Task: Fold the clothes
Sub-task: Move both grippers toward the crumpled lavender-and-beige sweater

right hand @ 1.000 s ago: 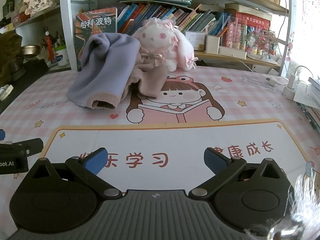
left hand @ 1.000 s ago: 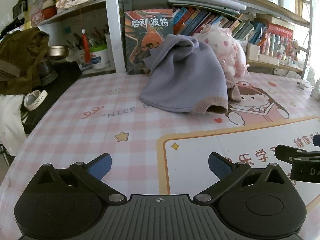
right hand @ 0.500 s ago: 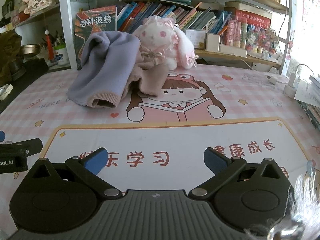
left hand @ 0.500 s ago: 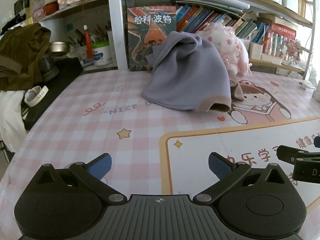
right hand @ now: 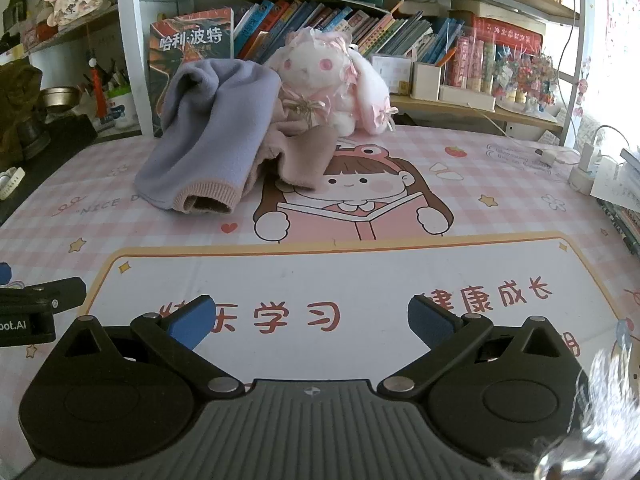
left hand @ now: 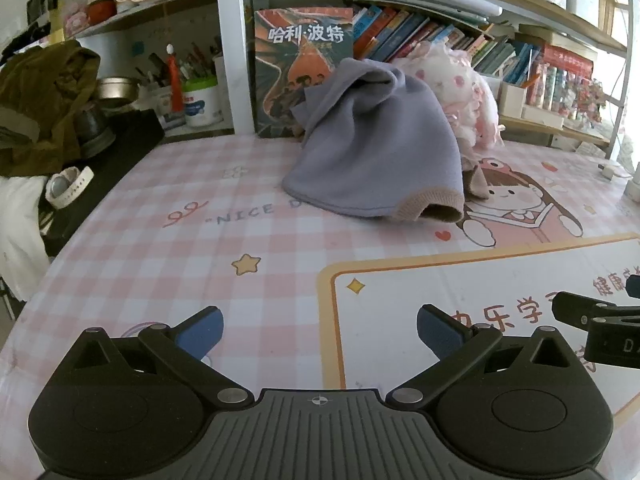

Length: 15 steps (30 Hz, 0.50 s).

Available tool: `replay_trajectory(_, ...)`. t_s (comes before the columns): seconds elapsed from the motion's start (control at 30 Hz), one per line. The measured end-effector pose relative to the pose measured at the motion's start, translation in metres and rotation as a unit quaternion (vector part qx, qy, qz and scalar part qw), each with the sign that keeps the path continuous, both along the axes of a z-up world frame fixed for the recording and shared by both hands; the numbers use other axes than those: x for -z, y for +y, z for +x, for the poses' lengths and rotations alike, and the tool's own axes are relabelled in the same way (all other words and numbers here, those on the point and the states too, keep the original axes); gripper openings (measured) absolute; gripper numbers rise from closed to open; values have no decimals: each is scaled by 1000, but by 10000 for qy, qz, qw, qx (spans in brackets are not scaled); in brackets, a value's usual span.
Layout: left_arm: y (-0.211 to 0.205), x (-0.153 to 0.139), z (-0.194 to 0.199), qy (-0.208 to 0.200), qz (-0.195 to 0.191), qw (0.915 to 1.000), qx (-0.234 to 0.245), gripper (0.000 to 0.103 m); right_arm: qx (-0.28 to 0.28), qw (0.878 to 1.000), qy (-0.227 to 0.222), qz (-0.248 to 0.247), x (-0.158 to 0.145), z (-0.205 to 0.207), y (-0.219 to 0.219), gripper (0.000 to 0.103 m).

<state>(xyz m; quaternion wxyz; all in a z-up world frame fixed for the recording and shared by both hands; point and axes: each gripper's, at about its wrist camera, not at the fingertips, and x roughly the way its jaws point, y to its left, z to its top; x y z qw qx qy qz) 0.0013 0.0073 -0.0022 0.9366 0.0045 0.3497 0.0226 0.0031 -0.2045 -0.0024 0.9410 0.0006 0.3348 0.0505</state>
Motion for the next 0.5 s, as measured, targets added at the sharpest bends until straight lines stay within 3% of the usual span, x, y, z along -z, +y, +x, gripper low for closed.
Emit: replay_trajectory(0.5, 4, 4, 7, 106, -135, 9999, 11, 103, -6, 10000, 79, 18, 3, 6, 2, 103)
